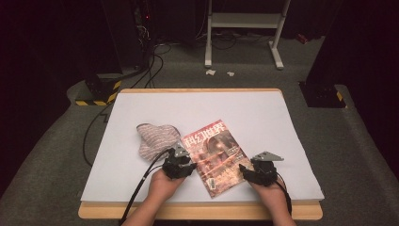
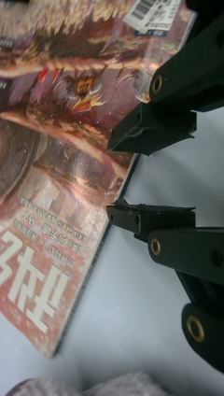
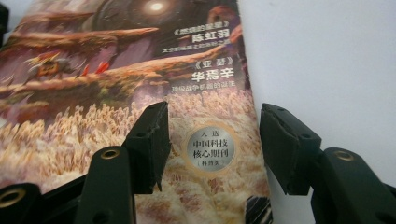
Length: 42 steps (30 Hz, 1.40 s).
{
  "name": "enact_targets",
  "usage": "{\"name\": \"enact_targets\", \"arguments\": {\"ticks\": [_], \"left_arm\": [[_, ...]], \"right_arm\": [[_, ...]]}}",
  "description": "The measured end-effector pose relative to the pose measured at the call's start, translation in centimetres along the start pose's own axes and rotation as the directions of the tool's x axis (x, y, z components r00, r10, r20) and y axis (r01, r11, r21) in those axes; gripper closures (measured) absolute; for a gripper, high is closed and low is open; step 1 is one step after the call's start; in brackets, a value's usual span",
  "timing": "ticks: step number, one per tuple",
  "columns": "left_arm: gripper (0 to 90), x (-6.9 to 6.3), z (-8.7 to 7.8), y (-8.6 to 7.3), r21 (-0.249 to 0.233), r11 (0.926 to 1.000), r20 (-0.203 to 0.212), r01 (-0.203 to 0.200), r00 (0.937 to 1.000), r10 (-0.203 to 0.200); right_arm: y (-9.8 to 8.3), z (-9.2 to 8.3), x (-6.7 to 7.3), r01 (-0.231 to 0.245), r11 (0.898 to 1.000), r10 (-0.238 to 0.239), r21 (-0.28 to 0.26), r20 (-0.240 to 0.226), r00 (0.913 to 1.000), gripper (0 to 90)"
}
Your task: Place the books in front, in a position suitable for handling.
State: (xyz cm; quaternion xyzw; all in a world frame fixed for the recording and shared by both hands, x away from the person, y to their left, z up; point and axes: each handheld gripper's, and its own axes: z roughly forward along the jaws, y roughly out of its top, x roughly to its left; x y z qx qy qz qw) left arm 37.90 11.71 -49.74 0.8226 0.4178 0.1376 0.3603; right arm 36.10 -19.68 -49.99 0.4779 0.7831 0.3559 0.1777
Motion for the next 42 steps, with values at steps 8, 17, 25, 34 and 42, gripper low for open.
{"name": "enact_targets", "arguments": {"ticks": [8, 17, 25, 34, 42], "left_arm": [[61.7, 0.5, 0.0, 0.1, -0.038, 0.9992, -0.055, 0.012, 0.9984, -0.014], [51.1, -0.2, -3.2, -2.7, -0.053, 0.9986, 0.001, 0.011, 0.9999, -0.011], [39.0, -0.7, -4.0, -3.9, -0.028, 0.9995, 0.042, -0.011, 0.999, 0.013], [28.5, -1.5, -4.3, -4.9, -0.003, 0.9994, 0.103, -0.033, 0.9941, 0.033], [27.5, -2.3, -4.4, -5.0, 0.013, 0.9981, 0.089, -0.06, 0.9943, 0.059]], "right_arm": [[0.2, 0.3, 0.7, -0.002, 1.0, 0.002, 0.004, -0.001, 1.0, 43.1], [0.3, 0.7, 3.2, 0.067, 0.998, -0.066, 0.006, -0.064, 0.9957, 43.1], [0.2, 0.7, 4.9, 0.13, 0.992, -0.128, 0.003, -0.122, 0.9842, 42.4], [-0.1, 0.3, 5.1, 0.173, 0.985, -0.165, 0.027, -0.182, 0.9694, 30.7], [-0.2, 0.2, 5.2, 0.192, 0.981, -0.181, 0.033, -0.204, 0.962, 29.1]]}}
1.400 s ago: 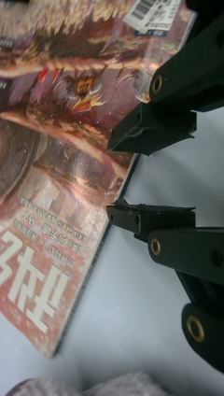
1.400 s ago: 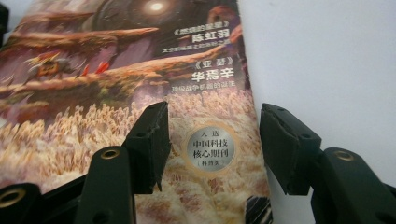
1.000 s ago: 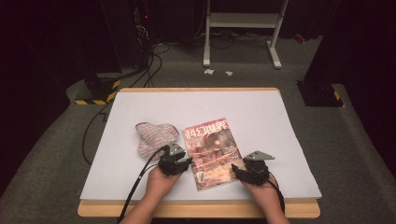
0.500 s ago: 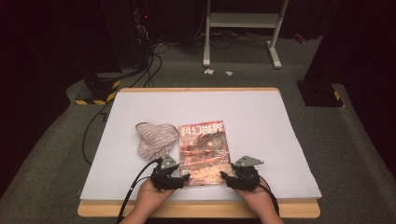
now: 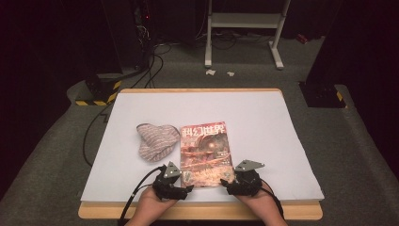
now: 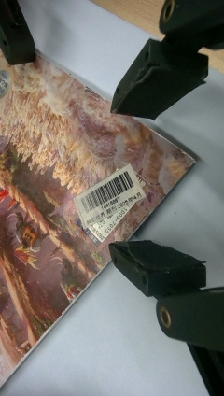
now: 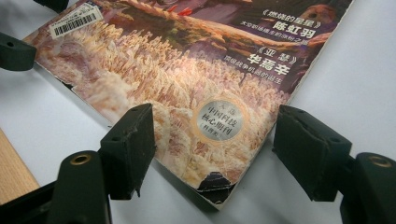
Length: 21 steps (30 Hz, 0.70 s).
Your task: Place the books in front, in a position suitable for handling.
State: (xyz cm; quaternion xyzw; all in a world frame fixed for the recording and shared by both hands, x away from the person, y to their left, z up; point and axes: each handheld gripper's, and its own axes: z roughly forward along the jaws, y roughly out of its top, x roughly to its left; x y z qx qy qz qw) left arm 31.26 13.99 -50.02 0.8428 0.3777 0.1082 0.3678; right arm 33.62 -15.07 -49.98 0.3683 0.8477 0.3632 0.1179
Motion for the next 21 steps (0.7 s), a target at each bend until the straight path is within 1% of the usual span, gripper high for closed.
{"name": "enact_targets", "arguments": {"ticks": [2, 4, 6, 8, 9, 12, 13, 15, 17, 20, 21], "left_arm": [[25.7, 0.11, -0.05, 0.08, 0.006, 0.9999, 0.014, 0.012, 0.9998, -0.012], [23.5, 0.19, -0.08, -0.05, 0.004, 0.9999, -0.008, 0.013, 0.9999, -0.013], [23.1, 0.21, -0.11, -0.15, -0.001, 1.0, -0.016, 0.01, 0.9998, -0.01], [22.9, 0.05, -0.04, -0.16, 0.0, 1.0, -0.031, 0.007, 0.9995, -0.007], [22.2, 0.02, -0.02, -0.15, 0.002, 1.0, -0.033, 0.005, 0.9995, -0.005], [21.4, 0.09, -0.01, -0.11, 0.001, 0.9999, -0.028, 0.014, 0.9995, -0.014], [21.8, 0.1, -0.02, -0.11, 0.002, 0.9999, -0.026, 0.017, 0.9995, -0.017], [21.4, 0.09, -0.01, -0.08, 0.004, 0.9999, -0.023, 0.012, 0.9997, -0.012], [20.8, -0.01, 0.03, -0.08, 0.008, 1.0, -0.029, 0.002, 0.9996, -0.002], [18.4, -0.32, 0.18, -0.02, 0.018, 0.9997, -0.038, -0.018, 0.9991, 0.018], [17.6, -0.39, 0.21, 0.01, 0.022, 0.9995, -0.034, -0.022, 0.9991, 0.023]], "right_arm": [[-0.04, 0.01, -0.09, 0.001, 1.0, -0.001, -0.001, -0.005, 1.0, 29.0], [-0.07, 0.01, -0.1, 0.004, 1.0, -0.004, -0.004, -0.006, 1.0, 28.9], [-0.14, 0.0, -0.1, 0.006, 1.0, -0.006, -0.008, -0.006, 1.0, 28.8], [-0.21, -0.01, -0.04, 0.006, 1.0, -0.006, -0.005, -0.012, 0.9999, 26.1], [-0.26, 0.02, 0.05, 0.006, 1.0, -0.006, -0.007, -0.013, 0.9999, 25.5], [-0.3, -0.02, 0.15, 0.007, 1.0, -0.007, -0.005, -0.012, 0.9999, 24.1], [-0.32, 0.01, 0.17, 0.02, 1.0, -0.02, 0.001, -0.017, 0.9997, 21.7], [-0.4, 0.14, 0.59, 0.062, 0.998, -0.062, 0.014, 0.005, 0.998, 20.7], [-0.4, 0.18, 0.75, 0.068, 0.998, -0.069, 0.016, 0.016, 0.9975, 20.5], [-0.47, 0.15, 0.68, 0.062, 0.998, -0.062, 0.009, 0.011, 0.998, 20.9], [-0.5, 0.17, 0.69, 0.065, 0.998, -0.065, 0.006, 0.013, 0.9978, 20.9]]}}
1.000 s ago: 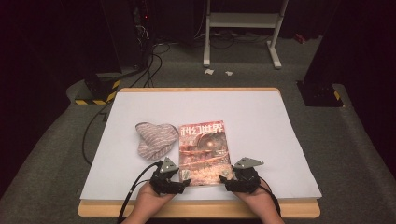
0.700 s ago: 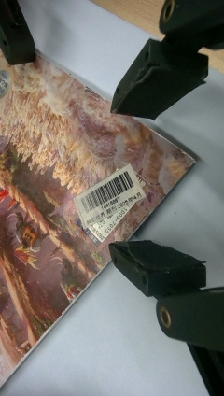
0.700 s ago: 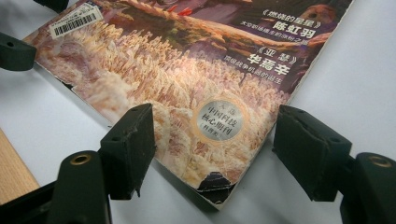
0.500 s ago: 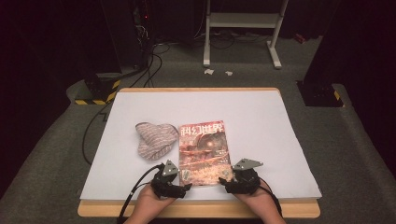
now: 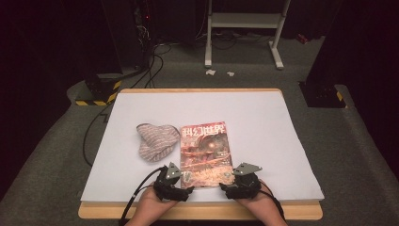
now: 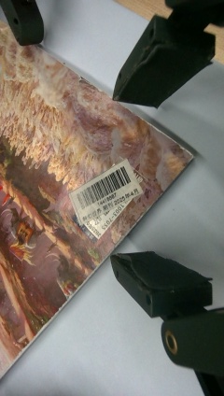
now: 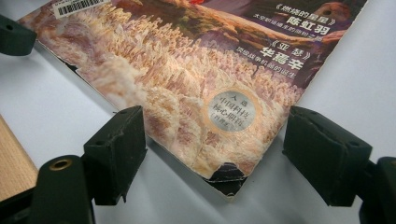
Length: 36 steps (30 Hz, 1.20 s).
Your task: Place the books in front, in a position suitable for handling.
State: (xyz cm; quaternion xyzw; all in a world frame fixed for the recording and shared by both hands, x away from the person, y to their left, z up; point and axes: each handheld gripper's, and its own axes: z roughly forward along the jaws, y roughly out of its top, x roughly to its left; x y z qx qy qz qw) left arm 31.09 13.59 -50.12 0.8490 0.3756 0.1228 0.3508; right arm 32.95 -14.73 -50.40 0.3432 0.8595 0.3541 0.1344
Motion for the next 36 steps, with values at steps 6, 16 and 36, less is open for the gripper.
{"name": "enact_targets", "arguments": {"ticks": [6, 16, 36], "left_arm": [[20.7, -0.3, 0.0, 0.0, 0.008, 0.9994, -0.035, -0.035, 0.9988, 0.035], [32.4, 0.6, -0.3, -0.2, -0.013, 0.9998, -0.02, -0.016, 0.9997, 0.016], [38.0, 2.0, -1.0, -0.4, -0.009, 0.9996, -0.011, 0.027, 0.9996, -0.027]], "right_arm": [[0.0, 0.0, 0.0, 0.002, 1.0, -0.002, -0.001, 0.002, 1.0, 21.1], [0.2, 0.3, 0.6, -0.008, 1.0, 0.009, -0.015, 0.018, 0.9998, 23.1], [1.5, 0.9, 2.3, 0.045, 0.998, -0.042, -0.042, 0.071, 0.9966, 28.9]]}}
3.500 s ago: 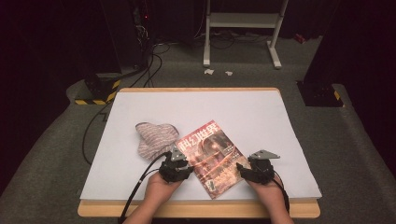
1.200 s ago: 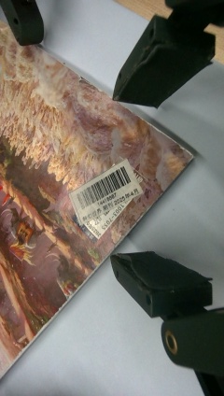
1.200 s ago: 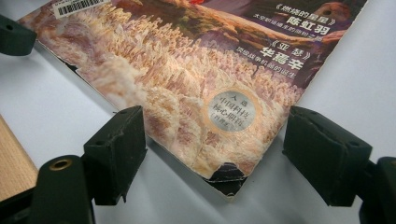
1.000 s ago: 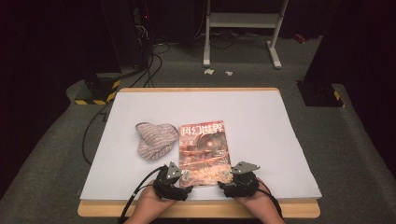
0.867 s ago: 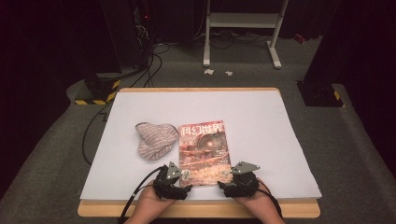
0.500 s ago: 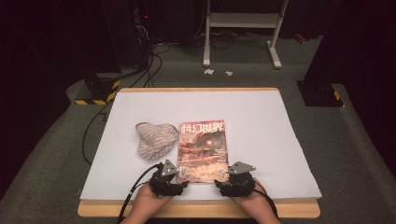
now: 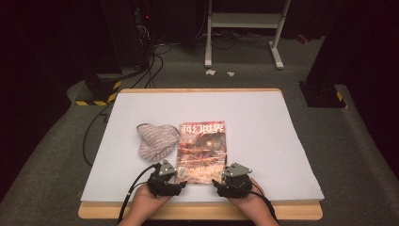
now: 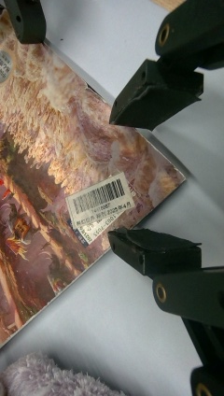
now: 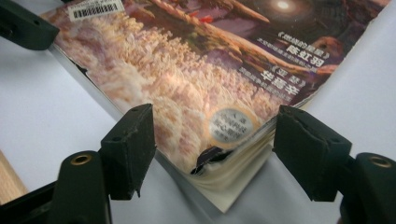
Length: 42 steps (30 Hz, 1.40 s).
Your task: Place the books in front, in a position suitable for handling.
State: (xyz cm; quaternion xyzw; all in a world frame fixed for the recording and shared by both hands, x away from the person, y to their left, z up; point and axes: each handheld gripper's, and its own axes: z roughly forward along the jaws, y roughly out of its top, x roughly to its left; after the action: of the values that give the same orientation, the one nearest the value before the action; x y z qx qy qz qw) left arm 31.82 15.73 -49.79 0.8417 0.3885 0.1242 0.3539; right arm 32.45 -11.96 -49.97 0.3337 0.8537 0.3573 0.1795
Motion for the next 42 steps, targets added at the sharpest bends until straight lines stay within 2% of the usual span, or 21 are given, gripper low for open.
{"name": "enact_targets", "arguments": {"ticks": [3, 4, 9, 14, 16, 20, 23, 25, 27, 29, 31, 34, 37, 39, 40, 42], "left_arm": [[38.0, 0.1, -0.1, 0.0, -0.001, 1.0, 0.009, 0.0, 1.0, 0.0], [37.9, 0.1, -0.1, 0.0, -0.001, 1.0, 0.01, 0.001, 0.9999, -0.001], [36.7, 0.2, -0.2, 0.0, -0.001, 0.9998, 0.031, 0.019, 0.9993, -0.019], [39.0, 0.5, -0.4, 0.0, -0.019, 0.9992, 0.057, 0.036, 0.9977, -0.035], [39.1, 0.4, -0.4, 0.0, -0.021, 0.9991, 0.054, 0.036, 0.9979, -0.035], [39.4, 0.2, -0.4, 0.0, -0.022, 0.9993, 0.048, 0.03, 0.9984, -0.029], [39.0, 0.5, -0.5, 0.0, -0.025, 0.9984, 0.067, 0.05, 0.9966, -0.048], [42.1, 0.7, -0.7, 0.0, -0.043, 0.9977, 0.076, 0.053, 0.9959, -0.05], [40.8, 0.9, -1.2, 0.1, -0.07, 0.9964, 0.039, 0.048, 0.9982, -0.045], [39.7, 1.3, -1.8, 0.2, -0.096, 0.9949, -0.001, 0.031, 0.9995, -0.032], [39.7, 2.1, -2.6, 0.2, -0.136, 0.9901, -0.026, 0.034, 0.999, -0.037], [38.0, 3.7, -4.2, 0.2, -0.215, 0.9749, -0.064, 0.057, 0.9953, -0.072], [37.2, 5.6, -5.5, 0.1, -0.275, 0.9598, -0.101, 0.057, 0.991, -0.088], [36.5, 6.9, -5.9, -0.1, -0.291, 0.9533, -0.121, 0.08, 0.9854, -0.12], [35.7, 7.6, -5.9, -0.1, -0.285, 0.9536, -0.13, 0.097, 0.9817, -0.139], [33.5, 9.0, -5.8, 0.2, -0.271, 0.9498, -0.123, 0.156, 0.9731, -0.195]], "right_arm": [[-0.3, -0.5, -1.0, -0.062, 0.998, 0.062, 0.005, -0.055, 0.9966, 28.5], [-0.4, -0.6, -1.3, -0.075, 0.997, 0.075, 0.0, -0.06, 0.9954, 28.5], [-0.5, -0.6, -1.8, -0.09, 0.996, 0.089, -0.011, -0.041, 0.9952, 30.6], [-0.5, -0.1, -1.8, -0.096, 0.995, 0.096, 0.006, -0.061, 0.9935, 35.7], [-0.4, -0.1, -1.9, -0.097, 0.995, 0.098, 0.013, -0.06, 0.9934, 36.8], [-0.6, -0.1, -2.1, -0.113, 0.994, 0.113, 0.011, -0.068, 0.9913, 36.9], [-0.6, -0.2, -2.2, -0.111, 0.994, 0.112, 0.009, -0.068, 0.9914, 36.7], [-0.6, -0.2, -2.2, -0.105, 0.994, 0.105, 0.007, -0.065, 0.9923, 36.6], [-0.6, -0.6, -2.1, -0.078, 0.997, 0.078, -0.014, -0.031, 0.9965, 36.5], [-0.5, -1.0, -2.4, -0.093, 0.995, 0.091, -0.047, -0.031, 0.9953, 37.3], [-0.5, -1.3, -3.0, -0.116, 0.992, 0.114, -0.058, -0.036, 0.9928, 39.7], [-0.6, -1.9, -3.7, -0.118, 0.989, 0.118, -0.089, -0.007, 0.993, 40.7], [-0.6, -2.5, -4.5, -0.087, 0.988, 0.093, -0.127, 0.036, 0.995, 40.6], [-0.8, -2.5, -5.1, -0.078, 0.99, 0.084, -0.12, 0.051, 0.9951, 34.9], [-1.1, -2.5, -5.4, -0.083, 0.989, 0.091, -0.123, 0.058, 0.9942, 33.1], [-1.6, -2.5, -6.0, -0.131, 0.983, 0.138, -0.129, 0.047, 0.9893, 27.6]]}}
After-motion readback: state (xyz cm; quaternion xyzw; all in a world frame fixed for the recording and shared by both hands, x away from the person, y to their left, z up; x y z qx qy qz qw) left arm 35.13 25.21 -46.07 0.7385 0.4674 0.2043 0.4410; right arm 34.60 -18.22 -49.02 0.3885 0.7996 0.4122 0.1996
